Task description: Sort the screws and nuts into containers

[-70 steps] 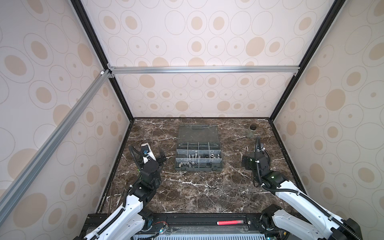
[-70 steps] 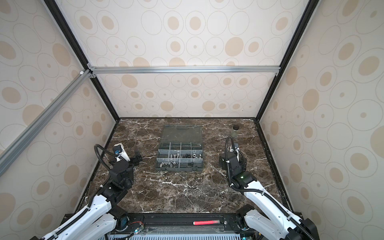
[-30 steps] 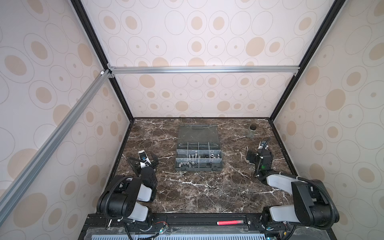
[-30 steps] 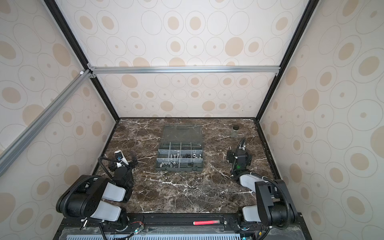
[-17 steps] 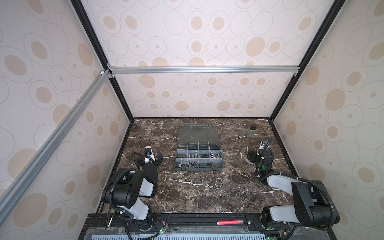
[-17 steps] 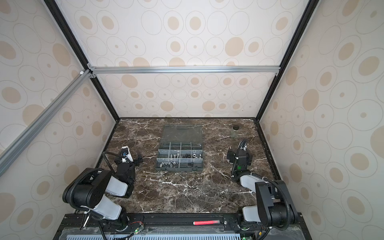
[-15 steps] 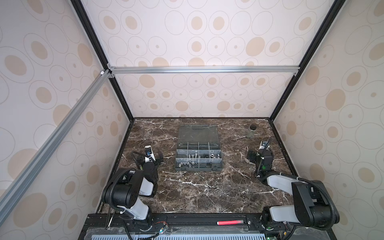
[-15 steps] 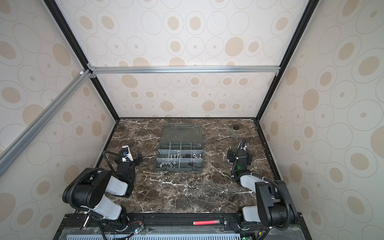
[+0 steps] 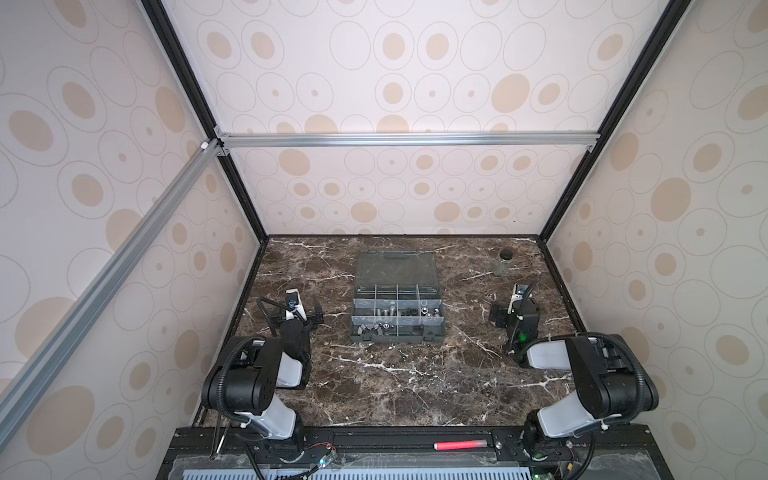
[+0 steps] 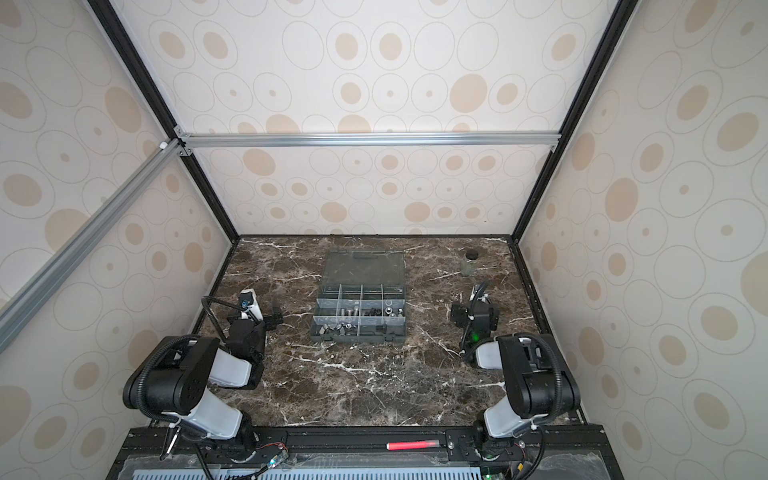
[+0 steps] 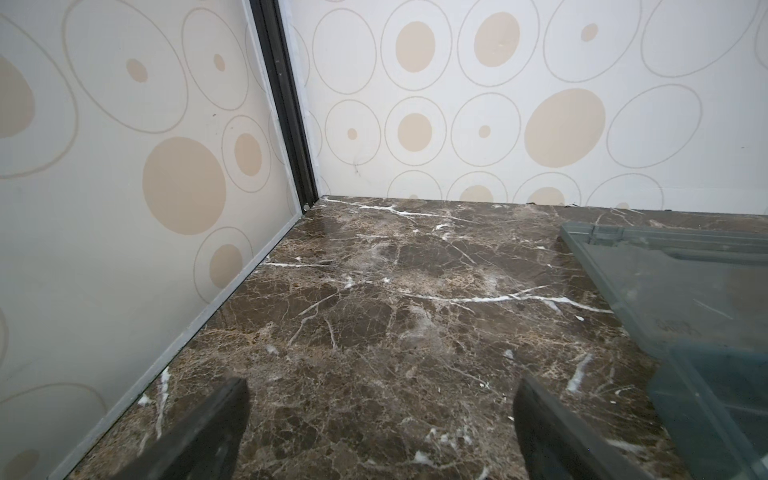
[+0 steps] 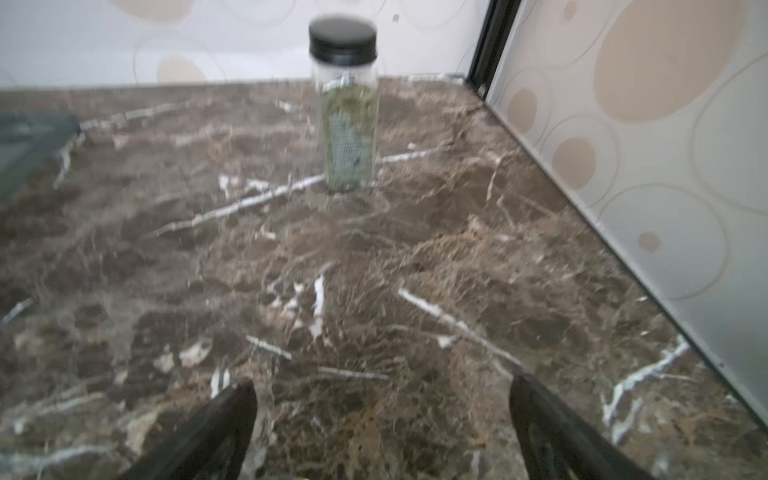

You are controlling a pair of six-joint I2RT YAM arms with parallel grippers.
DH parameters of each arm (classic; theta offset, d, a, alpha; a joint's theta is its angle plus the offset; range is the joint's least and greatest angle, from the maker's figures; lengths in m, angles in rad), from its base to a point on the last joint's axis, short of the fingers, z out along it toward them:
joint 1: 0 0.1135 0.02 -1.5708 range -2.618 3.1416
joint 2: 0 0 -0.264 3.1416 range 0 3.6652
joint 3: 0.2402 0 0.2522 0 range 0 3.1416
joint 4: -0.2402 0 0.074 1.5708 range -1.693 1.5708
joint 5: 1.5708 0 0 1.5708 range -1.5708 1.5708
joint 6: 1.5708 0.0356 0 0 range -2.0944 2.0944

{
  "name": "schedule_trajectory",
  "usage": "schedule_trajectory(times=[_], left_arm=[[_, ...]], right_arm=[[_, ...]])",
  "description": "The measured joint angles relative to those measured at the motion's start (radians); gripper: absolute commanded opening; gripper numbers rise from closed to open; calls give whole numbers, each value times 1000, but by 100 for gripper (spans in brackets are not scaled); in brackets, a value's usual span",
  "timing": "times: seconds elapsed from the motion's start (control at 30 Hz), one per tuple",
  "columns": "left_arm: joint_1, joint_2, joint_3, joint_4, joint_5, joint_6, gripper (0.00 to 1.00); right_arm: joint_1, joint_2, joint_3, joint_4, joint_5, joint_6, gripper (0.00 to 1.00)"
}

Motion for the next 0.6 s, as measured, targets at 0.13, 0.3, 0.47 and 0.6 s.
schedule_trajectory(times=[0.13, 0.3, 0.47, 0.6], left_arm=[[4, 0, 0, 0, 14, -5, 99], [11, 0, 0, 2, 31, -11, 99], [16, 0, 0, 2, 44, -15, 99], [16, 0, -4, 9, 45, -16, 99]], right_arm=[[0, -1, 2, 38, -5, -11, 100], [1, -2, 3, 53, -10, -18, 100], [1, -2, 4, 55, -15, -25, 100], [1, -2, 4, 51, -19, -27, 100]])
